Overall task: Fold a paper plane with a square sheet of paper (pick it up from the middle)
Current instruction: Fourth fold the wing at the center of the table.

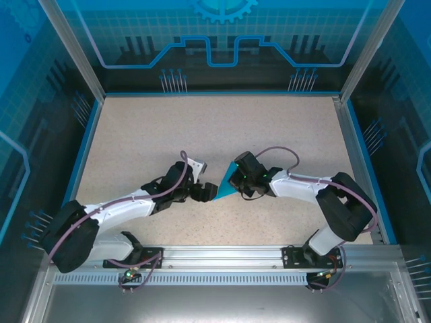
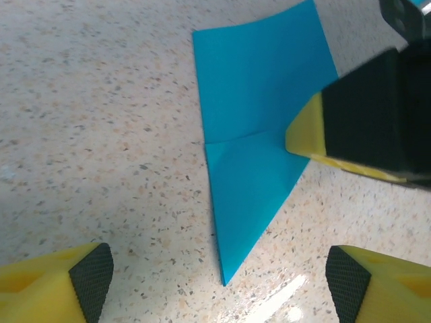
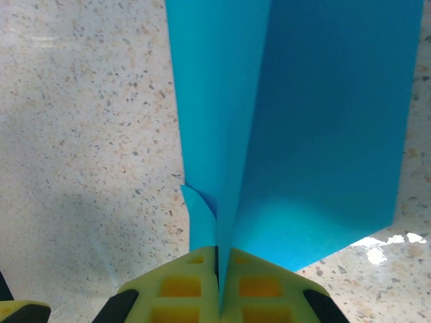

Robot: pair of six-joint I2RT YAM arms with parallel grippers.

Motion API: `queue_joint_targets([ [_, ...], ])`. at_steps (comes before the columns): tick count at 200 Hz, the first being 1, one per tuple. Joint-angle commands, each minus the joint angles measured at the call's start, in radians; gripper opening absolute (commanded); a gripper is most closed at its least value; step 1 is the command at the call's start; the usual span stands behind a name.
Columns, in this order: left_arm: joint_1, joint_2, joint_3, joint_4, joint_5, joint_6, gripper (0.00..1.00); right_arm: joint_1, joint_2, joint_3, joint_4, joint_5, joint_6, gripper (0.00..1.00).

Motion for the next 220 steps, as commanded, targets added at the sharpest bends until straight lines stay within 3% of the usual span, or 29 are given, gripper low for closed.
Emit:
queue_joint_targets([
  [1, -0.017, 0.026, -0.029, 0.138, 0.080, 0.106, 0.83, 0.003, 0.022, -0.006, -0.010, -0.025, 0.039, 0.03],
  [48, -0.037, 0.150, -0.050, 0.292, 0.106, 0.267, 0.69, -0.025, 0.030, 0.014, -0.036, -0.097, 0.053, 0.03],
  [110, -0.073, 0.302, -0.054, 0.483, 0.087, 0.336, 0.52, -0.049, 0.057, 0.072, -0.082, -0.158, 0.050, 0.04],
  [142, -0.089, 0.323, -0.065, 0.509, 0.087, 0.367, 0.47, -0.060, 0.063, 0.077, -0.103, -0.178, 0.050, 0.05],
  [220, -0.095, 0.346, -0.070, 0.521, 0.033, 0.376, 0.21, -0.084, 0.071, 0.115, -0.114, -0.221, 0.044, 0.07],
])
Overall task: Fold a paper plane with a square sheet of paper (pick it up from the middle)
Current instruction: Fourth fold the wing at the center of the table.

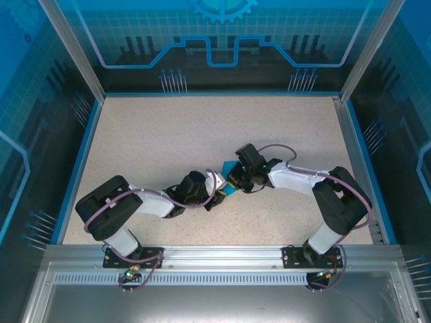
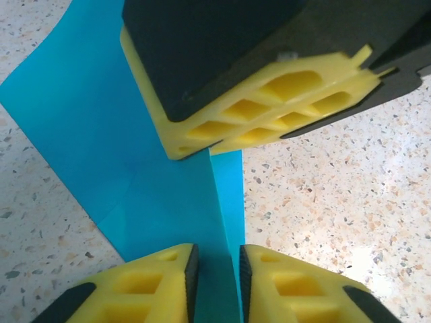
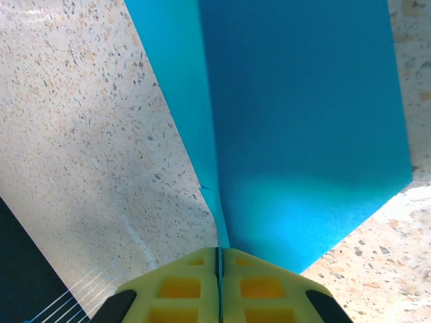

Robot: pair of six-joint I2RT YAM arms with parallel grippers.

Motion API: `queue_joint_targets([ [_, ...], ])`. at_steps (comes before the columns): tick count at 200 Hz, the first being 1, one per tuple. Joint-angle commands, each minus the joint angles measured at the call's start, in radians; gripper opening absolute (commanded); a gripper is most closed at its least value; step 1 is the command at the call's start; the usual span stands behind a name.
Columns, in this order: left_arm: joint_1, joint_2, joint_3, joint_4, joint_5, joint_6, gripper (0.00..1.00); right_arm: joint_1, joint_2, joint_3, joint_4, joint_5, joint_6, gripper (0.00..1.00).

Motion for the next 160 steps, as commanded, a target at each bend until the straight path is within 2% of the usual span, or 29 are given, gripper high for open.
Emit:
queue_joint_targets([
  [1, -0.010, 0.008, -0.016, 0.038, -0.025, 0.015, 0.21, -0.017, 0.016, 0.019, -0.031, -0.032, 0.008, 0.07],
  [37, -0.010, -0.006, -0.026, 0.044, -0.032, 0.005, 0.12, -0.028, 0.008, 0.016, -0.035, -0.041, -0.012, 0.15],
  [63, -0.010, -0.015, -0.037, 0.047, -0.025, -0.018, 0.07, -0.054, -0.024, 0.012, -0.045, -0.047, -0.115, 0.36],
  [78, -0.009, -0.021, -0.049, 0.060, -0.018, -0.066, 0.06, -0.074, -0.060, 0.002, -0.033, -0.045, -0.233, 0.51],
  [90, -0.008, -0.026, -0.049, 0.054, -0.013, -0.114, 0.05, -0.086, -0.091, -0.007, -0.016, -0.055, -0.337, 0.57],
  [119, 0.007, -0.049, -0.033, 0.002, 0.001, -0.280, 0.03, -0.114, -0.174, -0.088, 0.033, -0.072, -0.522, 0.59],
  [160, 0.040, -0.060, -0.031, -0.002, 0.063, -0.461, 0.01, -0.138, -0.207, -0.168, 0.118, -0.152, -0.640, 0.58],
])
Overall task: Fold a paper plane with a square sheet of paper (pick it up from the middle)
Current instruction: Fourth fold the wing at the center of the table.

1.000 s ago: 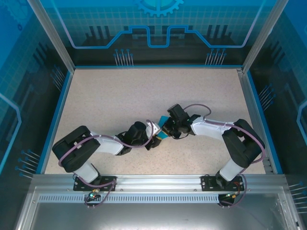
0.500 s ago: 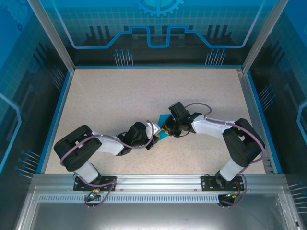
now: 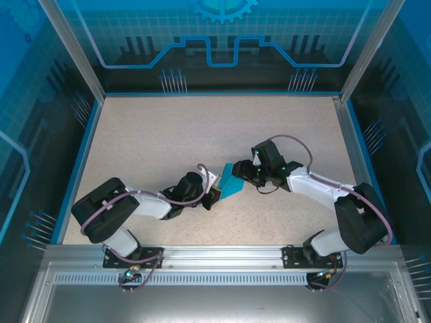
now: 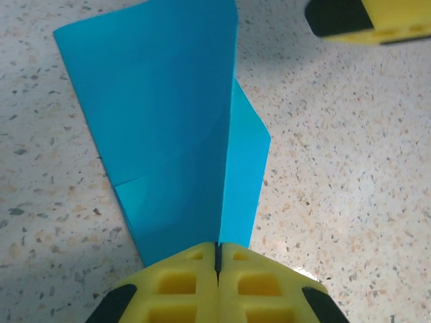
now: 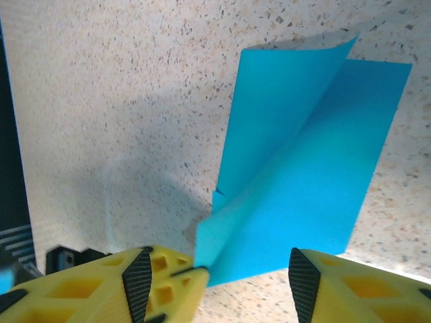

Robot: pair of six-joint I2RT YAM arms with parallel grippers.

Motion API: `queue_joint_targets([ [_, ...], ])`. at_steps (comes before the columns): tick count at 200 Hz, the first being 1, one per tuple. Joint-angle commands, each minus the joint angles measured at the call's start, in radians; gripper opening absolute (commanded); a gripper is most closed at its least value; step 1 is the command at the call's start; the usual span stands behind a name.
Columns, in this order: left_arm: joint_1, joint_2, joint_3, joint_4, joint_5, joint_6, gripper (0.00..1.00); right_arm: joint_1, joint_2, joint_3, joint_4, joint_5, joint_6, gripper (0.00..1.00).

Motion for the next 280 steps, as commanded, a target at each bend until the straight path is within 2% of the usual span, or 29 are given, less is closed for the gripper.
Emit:
queue_joint_targets([
  [1, 0.022, -0.021, 0.003, -0.009, 0.065, -0.158, 0.01, -0.014, -0.001, -0.037, 0.057, -0.073, -0.133, 0.58],
  [18, 0.034, -0.013, 0.011, -0.008, 0.105, -0.211, 0.01, -0.013, 0.020, -0.048, 0.093, -0.122, -0.146, 0.57],
  [62, 0.056, -0.005, 0.009, 0.018, 0.159, -0.341, 0.00, -0.007, 0.095, -0.045, 0.140, -0.153, -0.152, 0.52],
  [112, 0.068, 0.007, -0.007, 0.052, 0.163, -0.465, 0.00, 0.010, 0.193, 0.010, 0.148, -0.164, -0.153, 0.49],
  [216, 0.083, 0.041, -0.003, 0.040, 0.169, -0.549, 0.00, 0.018, 0.296, 0.063, 0.141, -0.153, -0.124, 0.47],
  [280, 0.086, 0.042, 0.016, -0.022, 0.173, -0.538, 0.08, 0.017, 0.331, 0.085, 0.081, -0.109, -0.110, 0.47],
])
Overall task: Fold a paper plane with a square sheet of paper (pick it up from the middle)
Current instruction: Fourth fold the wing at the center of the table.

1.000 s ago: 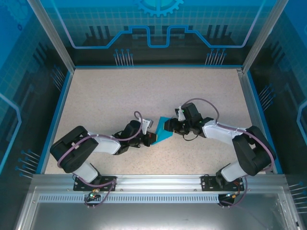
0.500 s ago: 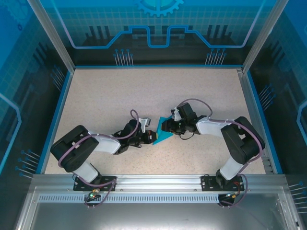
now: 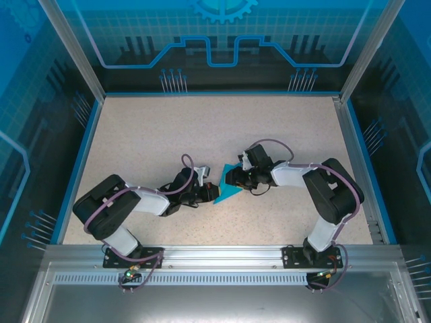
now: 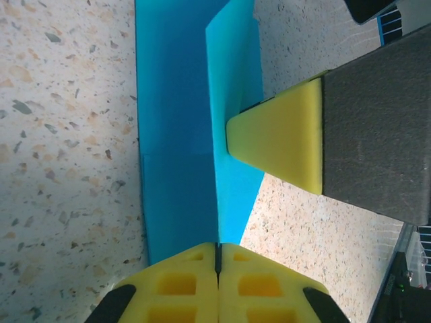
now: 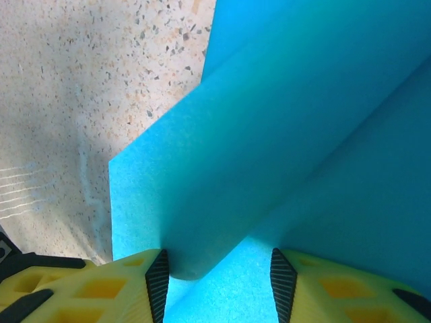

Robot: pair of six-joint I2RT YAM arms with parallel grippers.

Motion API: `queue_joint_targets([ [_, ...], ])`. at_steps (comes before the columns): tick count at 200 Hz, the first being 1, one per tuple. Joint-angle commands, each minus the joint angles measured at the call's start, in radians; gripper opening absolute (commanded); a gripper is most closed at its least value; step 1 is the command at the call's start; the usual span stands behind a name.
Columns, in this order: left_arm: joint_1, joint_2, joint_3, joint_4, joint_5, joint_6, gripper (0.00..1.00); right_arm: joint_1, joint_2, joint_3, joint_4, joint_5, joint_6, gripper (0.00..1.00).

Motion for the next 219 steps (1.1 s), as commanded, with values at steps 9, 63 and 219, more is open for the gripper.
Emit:
queue_joint_targets([
  [9, 0.012, 0.012, 0.017, -0.052, 0.024, 0.006, 0.10, 0.012, 0.021, 0.028, -0.065, 0.043, 0.012, 0.47],
  [63, 0.029, -0.038, 0.042, -0.153, 0.018, 0.044, 0.19, 0.012, 0.030, 0.034, -0.109, 0.087, 0.017, 0.45],
  [219, 0.054, -0.049, 0.181, -0.272, 0.120, 0.006, 0.29, 0.029, 0.046, 0.055, -0.266, 0.219, 0.105, 0.34],
])
